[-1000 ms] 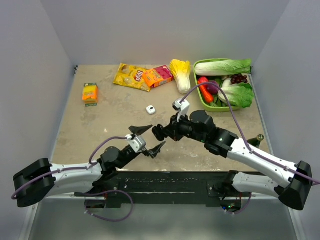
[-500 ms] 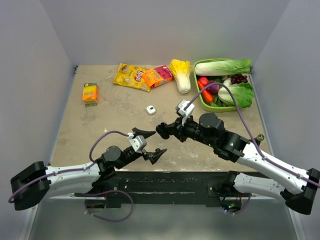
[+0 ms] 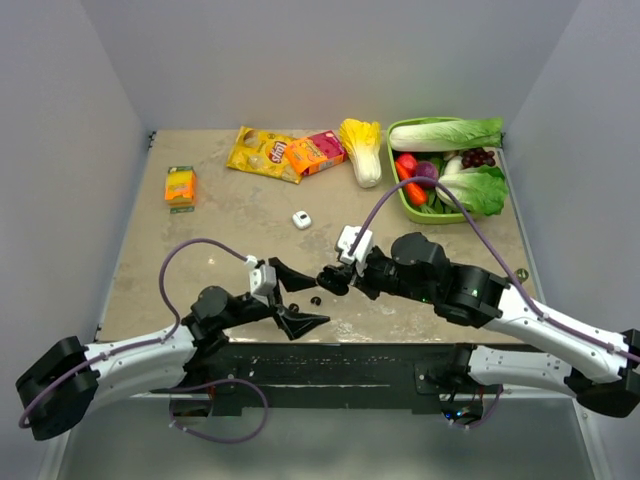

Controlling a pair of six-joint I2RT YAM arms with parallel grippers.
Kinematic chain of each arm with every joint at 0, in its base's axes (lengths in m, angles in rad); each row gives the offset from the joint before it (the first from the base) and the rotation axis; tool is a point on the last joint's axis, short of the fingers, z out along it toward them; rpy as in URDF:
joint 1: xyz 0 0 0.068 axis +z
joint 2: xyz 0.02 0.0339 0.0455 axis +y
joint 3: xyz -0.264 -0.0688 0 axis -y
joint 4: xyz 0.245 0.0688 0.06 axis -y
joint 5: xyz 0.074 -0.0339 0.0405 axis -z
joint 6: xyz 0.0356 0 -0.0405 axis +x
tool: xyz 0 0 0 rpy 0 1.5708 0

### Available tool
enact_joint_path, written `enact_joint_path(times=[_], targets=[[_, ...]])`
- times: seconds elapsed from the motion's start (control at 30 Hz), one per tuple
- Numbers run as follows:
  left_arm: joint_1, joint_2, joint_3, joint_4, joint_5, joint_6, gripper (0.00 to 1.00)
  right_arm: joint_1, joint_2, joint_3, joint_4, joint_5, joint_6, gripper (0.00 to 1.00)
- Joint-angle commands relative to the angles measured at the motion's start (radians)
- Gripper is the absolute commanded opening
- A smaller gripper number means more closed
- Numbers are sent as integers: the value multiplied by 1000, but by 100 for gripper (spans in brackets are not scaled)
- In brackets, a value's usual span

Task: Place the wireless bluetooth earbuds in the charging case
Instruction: Adjust the charging case.

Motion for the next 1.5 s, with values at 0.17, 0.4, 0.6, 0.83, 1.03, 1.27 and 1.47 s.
enact_joint_path(times=[0.17,0.4,0.6,0.83,1.03,1.27,1.47], targets=[[18,155,129,56,220,21,74,88,12,51,-95,63,-75,0],[21,166,169,34,197,40,79,95,23,42,-89,43,-69,0],[21,181,179,53,202,34,73,98,34,34,-74,41,-67,0],[21,212,170,92,221,23,61,100,36,28,-66,41,-63,0],[21,215,169,96,223,23,52,98,35,22,-62,40,-61,0],[21,217,170,103,228,29,41,100,39,21,-60,40,-63,0],[21,218,164,119,228,27,22,101,45,21,-62,38,-60,0]])
